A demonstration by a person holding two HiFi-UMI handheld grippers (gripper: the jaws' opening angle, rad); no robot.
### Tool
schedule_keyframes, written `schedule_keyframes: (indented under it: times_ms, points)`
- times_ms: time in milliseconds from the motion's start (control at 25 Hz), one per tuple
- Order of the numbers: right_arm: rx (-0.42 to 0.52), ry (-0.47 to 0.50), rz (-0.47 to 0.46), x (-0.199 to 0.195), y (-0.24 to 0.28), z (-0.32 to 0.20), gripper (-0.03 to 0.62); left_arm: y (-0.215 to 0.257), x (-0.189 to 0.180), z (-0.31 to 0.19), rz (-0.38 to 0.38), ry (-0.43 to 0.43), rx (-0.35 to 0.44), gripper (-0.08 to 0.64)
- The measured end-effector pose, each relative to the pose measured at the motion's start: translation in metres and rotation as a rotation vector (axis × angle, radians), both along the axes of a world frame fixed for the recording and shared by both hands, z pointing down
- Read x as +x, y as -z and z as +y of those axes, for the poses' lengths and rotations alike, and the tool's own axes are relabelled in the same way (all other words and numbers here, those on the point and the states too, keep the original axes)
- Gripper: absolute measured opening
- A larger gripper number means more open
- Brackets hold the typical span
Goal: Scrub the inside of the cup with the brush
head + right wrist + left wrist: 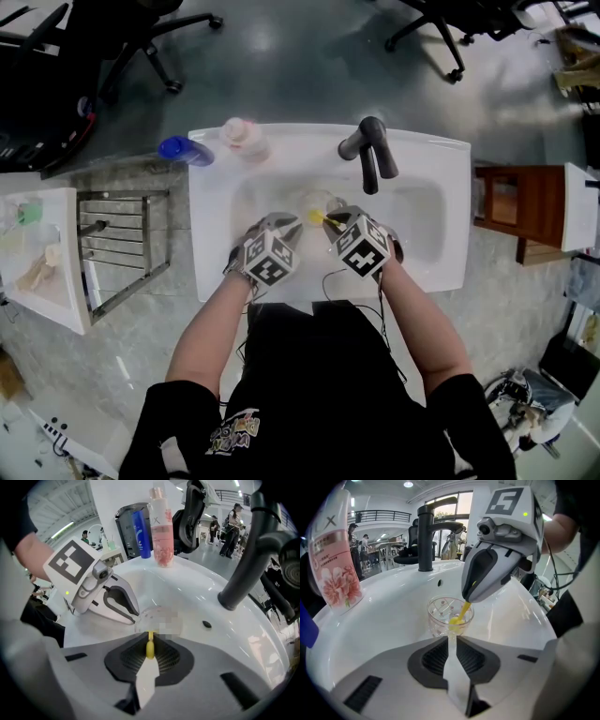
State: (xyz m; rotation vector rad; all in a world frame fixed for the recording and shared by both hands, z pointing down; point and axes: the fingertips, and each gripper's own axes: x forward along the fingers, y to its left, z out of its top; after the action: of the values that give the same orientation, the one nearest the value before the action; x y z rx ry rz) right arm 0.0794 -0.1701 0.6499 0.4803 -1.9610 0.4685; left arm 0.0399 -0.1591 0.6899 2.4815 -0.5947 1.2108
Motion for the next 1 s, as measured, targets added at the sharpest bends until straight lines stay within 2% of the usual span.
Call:
schedule_keyframes:
  times_ms: [240,360,800,1000]
  points:
    - [0.111,-0.181,-0.030,0.015,0.002,-0.026,0.037,0.000,-0.001,0.000,-0.005,0.005,0.002,0.048]
    - [0.124,-0.236,-0.052,0.021,0.003,-0.030,0.037,0.001,-0.002,-0.001,-0.008,0.015,0.011,0.049]
    - [0.161,-0.326,-0.135,0.019,0.025,-0.026,0.037,0.024,-0.016,-0.005,0.023,0.077,0.075,0.061]
    - [0.197,-0.356,-0.154,0.018,0.042,-0.019,0.037,0.050,-0.024,-0.006,0.073,0.119,0.120,0.061]
